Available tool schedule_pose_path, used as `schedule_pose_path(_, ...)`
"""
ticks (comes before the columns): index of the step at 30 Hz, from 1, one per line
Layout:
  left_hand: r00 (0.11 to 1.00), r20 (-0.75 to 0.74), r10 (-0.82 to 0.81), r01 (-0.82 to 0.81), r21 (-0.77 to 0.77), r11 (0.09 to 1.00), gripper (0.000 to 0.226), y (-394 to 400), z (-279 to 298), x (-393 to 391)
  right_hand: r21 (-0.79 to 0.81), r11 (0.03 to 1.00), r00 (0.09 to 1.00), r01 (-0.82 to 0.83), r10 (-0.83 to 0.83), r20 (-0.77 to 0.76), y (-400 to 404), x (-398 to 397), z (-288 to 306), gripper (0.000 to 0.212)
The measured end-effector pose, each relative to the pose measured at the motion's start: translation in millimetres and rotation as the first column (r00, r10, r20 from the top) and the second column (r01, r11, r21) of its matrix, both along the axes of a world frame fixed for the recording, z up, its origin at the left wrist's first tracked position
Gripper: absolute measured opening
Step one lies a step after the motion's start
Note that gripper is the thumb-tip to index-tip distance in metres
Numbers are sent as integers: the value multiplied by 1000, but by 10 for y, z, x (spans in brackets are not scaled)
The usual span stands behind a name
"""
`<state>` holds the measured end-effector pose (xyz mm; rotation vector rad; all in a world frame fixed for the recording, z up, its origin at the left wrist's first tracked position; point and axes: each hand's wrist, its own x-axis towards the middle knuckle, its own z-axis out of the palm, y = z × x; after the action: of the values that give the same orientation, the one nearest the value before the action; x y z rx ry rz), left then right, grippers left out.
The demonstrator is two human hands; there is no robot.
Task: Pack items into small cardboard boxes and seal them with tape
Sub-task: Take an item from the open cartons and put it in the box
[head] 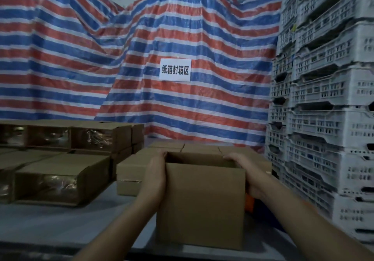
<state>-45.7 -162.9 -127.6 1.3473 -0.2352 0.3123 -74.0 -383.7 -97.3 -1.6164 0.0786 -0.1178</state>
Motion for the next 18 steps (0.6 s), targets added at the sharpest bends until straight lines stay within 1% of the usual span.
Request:
schedule_pose_path(3,1000,-8,12,-12,12,1000,50,-3,22,28,107,994,999,19,-16,-32,93,-20,-27,41)
schedule_pose_path(6,1000,2,22,-22,14,1000,38,-15,34,19,126,992,999,32,-29,-19,105,-9,22,41)
schedule_pose_path(9,999,-20,-33,34,4,999,39,-6,39,18,123,992,1000,19,-18,-10,96,-37,95,38)
schedule_pose_path(11,998,-53,-36,36,-3,999,45,18,46,45,97,995,999,-15,10,47,91,-46,114,35)
schedule_pose_path(12,995,-79,-58,57,-12,998,48,36,50,61,64,998,994,-11,4,109,94,-42,125,32)
schedule_pose_path(13,992,-98,-79,77,-28,997,51,60,56,65,5,1000,981,31,-31,190,101,-45,153,26)
schedule_pose_path(14,989,-107,-99,96,-38,995,52,87,40,91,-91,988,953,122,-91,290,104,-50,208,18)
schedule_pose_path(15,986,-112,-124,119,-44,992,51,110,36,91,-196,955,907,224,-130,400,104,-68,277,9)
schedule_pose_path(16,983,-121,-140,136,-35,990,50,138,30,81,-292,911,857,292,-114,503,98,-90,355,3)
schedule_pose_path(17,980,-134,-146,145,-19,989,48,156,34,78,-384,871,825,307,-43,563,104,-122,430,6)
schedule_pose_path(18,978,-140,-152,149,-31,988,47,168,30,71,-490,828,827,272,59,559,119,-153,494,9)
